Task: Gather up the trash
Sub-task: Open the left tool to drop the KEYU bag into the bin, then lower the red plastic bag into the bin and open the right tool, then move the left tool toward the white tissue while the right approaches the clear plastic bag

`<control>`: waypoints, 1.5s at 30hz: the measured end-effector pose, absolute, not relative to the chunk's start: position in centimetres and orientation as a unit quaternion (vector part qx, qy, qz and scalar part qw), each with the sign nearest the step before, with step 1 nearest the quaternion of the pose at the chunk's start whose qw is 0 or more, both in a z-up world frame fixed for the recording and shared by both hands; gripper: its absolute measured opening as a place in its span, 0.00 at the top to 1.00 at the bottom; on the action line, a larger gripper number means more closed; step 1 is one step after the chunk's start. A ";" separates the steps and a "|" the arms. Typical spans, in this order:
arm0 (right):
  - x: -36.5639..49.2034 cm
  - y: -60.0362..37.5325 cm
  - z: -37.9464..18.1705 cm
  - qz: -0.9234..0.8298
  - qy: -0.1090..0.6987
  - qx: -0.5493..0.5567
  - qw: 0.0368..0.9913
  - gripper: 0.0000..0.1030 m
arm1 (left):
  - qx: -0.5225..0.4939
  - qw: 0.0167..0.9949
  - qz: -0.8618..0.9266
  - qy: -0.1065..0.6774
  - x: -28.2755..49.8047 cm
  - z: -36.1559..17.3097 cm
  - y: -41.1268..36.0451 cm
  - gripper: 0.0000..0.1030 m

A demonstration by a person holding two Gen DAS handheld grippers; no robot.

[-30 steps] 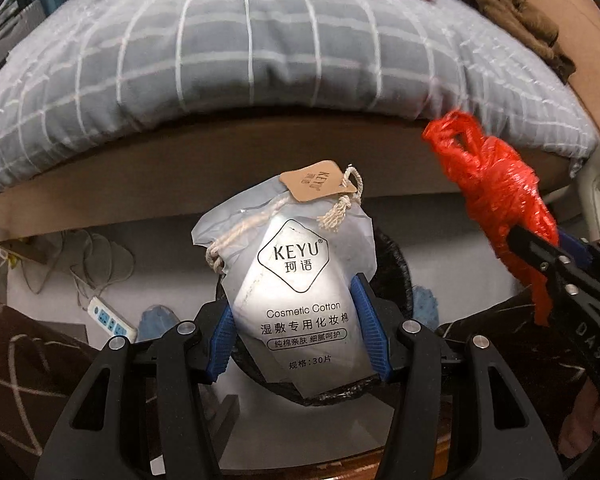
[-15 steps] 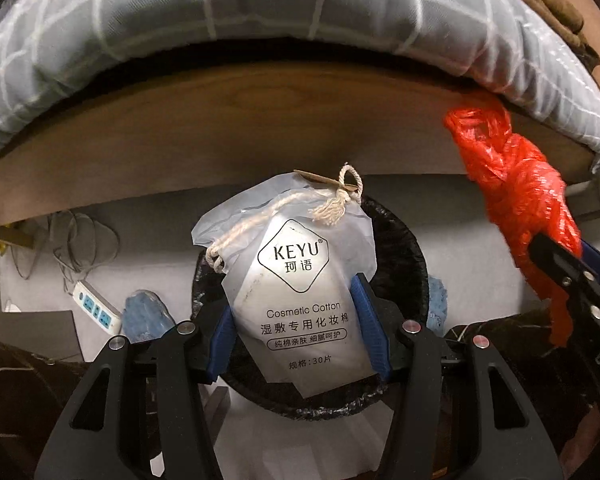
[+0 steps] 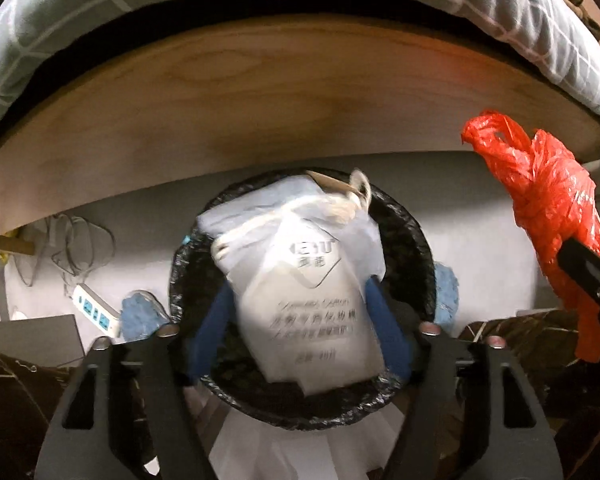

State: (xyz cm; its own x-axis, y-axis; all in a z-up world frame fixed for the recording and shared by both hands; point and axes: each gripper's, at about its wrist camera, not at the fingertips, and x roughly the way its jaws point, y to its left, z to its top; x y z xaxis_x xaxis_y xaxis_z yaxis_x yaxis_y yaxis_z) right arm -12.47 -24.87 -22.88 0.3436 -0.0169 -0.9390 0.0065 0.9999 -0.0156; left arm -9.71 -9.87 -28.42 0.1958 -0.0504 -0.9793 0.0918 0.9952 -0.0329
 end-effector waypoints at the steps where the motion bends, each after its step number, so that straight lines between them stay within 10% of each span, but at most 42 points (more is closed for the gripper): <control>1: -12.4 -24.6 -23.0 -0.004 0.573 -0.006 0.819 0.69 | 0.014 0.775 -0.041 0.631 -9.7 -28.4 -9.6 0.21; 8: -11.5 -22.6 -23.7 0.025 0.582 -0.014 0.813 0.69 | -0.008 0.784 -0.009 0.621 -9.7 -27.8 -6.7 0.06; 27: -11.6 -17.0 -25.2 0.083 0.610 -0.042 0.787 0.67 | -0.034 0.783 0.037 0.620 -11.6 -26.2 0.9 0.06; 45: -11.4 -17.4 -21.7 0.071 0.561 -0.041 0.823 0.30 | -0.007 0.803 0.024 0.596 -11.4 -24.4 -0.2 0.06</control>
State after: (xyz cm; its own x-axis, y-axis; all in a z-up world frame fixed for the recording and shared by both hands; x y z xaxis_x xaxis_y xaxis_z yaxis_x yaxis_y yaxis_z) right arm -11.40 -17.43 -21.66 0.3593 0.0709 -0.9305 -0.1634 0.9865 0.0121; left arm -11.37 -0.17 -24.42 0.2891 0.0304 -0.9568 -0.0471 0.9987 0.0175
